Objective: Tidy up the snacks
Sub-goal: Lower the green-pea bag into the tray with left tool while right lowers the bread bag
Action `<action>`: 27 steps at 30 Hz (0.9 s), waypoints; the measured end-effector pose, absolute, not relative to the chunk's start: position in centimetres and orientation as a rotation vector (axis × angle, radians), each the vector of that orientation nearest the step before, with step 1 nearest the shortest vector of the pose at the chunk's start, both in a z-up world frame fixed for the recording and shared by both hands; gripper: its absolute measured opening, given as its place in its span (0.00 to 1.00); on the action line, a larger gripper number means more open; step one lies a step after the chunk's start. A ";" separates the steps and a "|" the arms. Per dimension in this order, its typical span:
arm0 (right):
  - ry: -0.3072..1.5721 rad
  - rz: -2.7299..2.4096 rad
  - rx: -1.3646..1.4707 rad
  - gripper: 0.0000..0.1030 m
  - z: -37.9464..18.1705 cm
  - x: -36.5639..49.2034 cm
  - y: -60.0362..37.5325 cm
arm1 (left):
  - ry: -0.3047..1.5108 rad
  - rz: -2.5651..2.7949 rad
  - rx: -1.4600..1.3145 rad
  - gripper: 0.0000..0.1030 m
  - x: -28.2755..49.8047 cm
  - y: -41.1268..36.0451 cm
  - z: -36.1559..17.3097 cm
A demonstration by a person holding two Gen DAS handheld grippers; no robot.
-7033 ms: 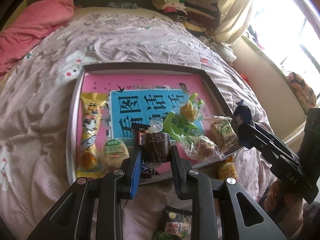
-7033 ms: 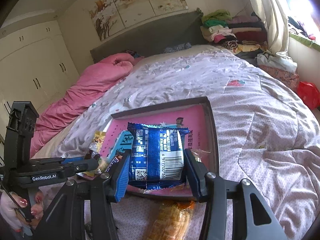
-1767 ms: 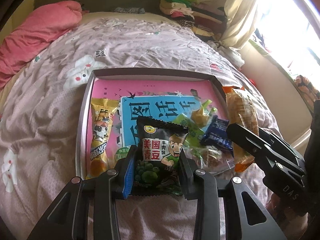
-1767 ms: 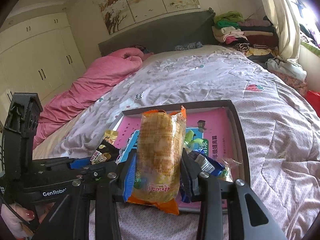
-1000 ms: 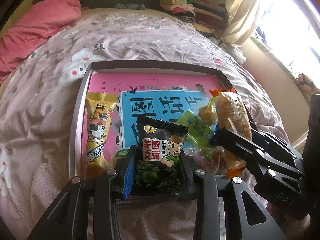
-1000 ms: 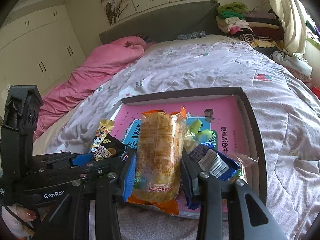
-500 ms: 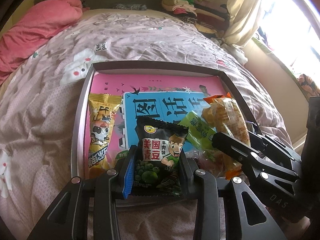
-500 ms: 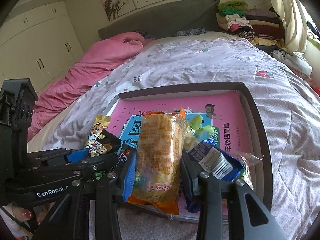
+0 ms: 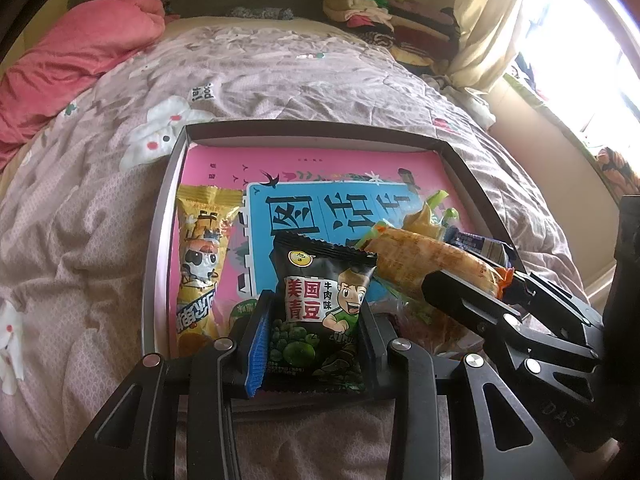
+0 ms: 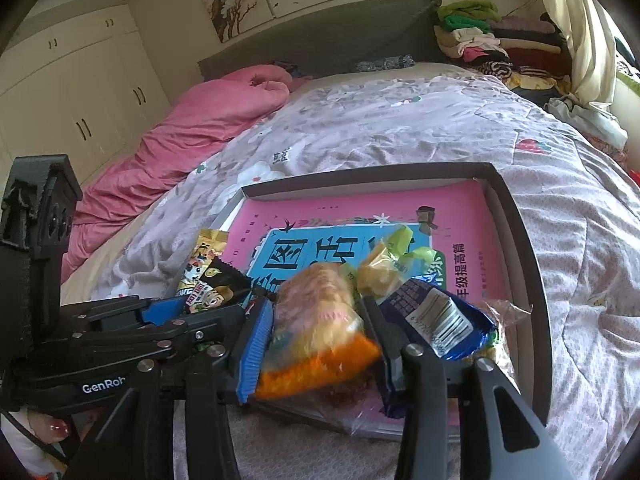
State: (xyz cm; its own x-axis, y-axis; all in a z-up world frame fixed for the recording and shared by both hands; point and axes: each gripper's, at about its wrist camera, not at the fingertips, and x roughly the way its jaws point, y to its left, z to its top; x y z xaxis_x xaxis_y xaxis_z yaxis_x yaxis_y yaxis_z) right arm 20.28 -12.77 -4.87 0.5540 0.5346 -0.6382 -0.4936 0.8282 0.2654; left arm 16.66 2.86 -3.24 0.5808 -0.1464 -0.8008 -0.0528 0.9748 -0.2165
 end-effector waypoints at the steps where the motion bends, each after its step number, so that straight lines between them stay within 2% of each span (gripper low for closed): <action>1: 0.773 0.609 0.057 0.44 -4.8 20.2 -12.8 | 0.951 -0.056 -0.227 0.37 16.6 2.9 -3.2; 8: 0.763 0.611 0.066 0.44 -4.4 19.8 -13.1 | 0.953 -0.064 -0.221 0.38 16.5 2.6 -3.2; 19: 0.718 0.604 0.086 0.48 -3.1 19.2 -14.5 | 0.963 -0.095 -0.219 0.50 16.4 2.1 -3.1; 27: 0.683 0.599 0.076 0.55 -2.3 18.4 -15.0 | 0.960 -0.108 -0.219 0.54 16.1 1.9 -2.7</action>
